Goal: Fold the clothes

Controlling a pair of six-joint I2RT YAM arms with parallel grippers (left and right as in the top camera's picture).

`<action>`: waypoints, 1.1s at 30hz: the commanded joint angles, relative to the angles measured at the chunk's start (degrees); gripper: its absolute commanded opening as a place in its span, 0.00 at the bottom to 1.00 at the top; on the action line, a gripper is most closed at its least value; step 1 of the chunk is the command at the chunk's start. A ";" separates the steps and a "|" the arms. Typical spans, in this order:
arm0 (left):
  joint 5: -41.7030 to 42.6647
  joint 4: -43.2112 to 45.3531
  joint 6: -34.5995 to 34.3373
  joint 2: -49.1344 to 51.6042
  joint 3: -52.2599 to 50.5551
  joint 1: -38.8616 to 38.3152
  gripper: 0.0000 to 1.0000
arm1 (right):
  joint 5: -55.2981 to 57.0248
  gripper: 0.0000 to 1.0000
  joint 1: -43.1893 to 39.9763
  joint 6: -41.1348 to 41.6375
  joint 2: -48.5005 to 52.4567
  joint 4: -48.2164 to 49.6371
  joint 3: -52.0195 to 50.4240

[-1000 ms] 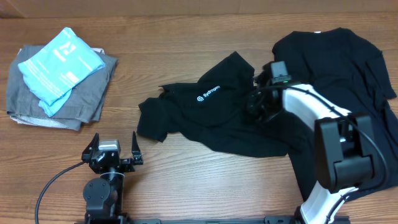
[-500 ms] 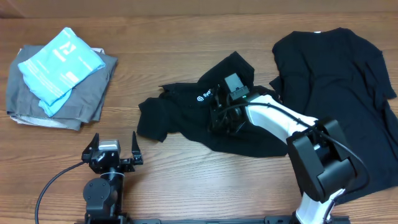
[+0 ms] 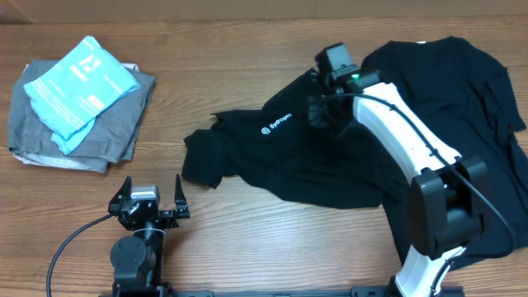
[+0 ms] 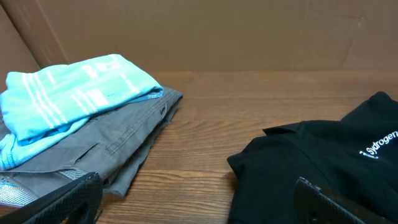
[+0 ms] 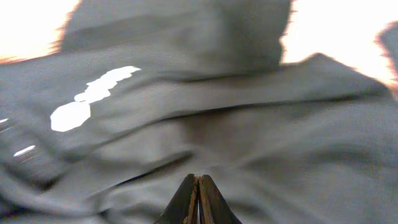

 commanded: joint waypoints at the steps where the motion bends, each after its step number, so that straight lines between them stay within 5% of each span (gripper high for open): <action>1: -0.52 0.17 1.09 -0.07 -0.28 0.09 1.00 | 7.96 0.06 -1.09 2.67 0.20 1.07 -3.37; 14: -0.52 0.17 1.09 -0.07 -0.28 0.09 1.00 | 1.66 0.10 -2.51 5.51 0.28 25.00 -22.12; 21: -0.52 0.17 1.09 -0.07 -0.28 0.09 1.00 | -5.11 0.10 2.34 0.46 2.08 28.89 -22.29; 27: -0.52 0.17 1.09 -0.07 -0.28 0.09 1.00 | -7.19 0.10 8.96 -11.98 3.76 29.92 -22.03; 33: -0.52 0.17 1.09 -0.07 -0.28 0.09 1.00 | -7.21 0.20 11.65 -14.19 3.58 26.29 -16.90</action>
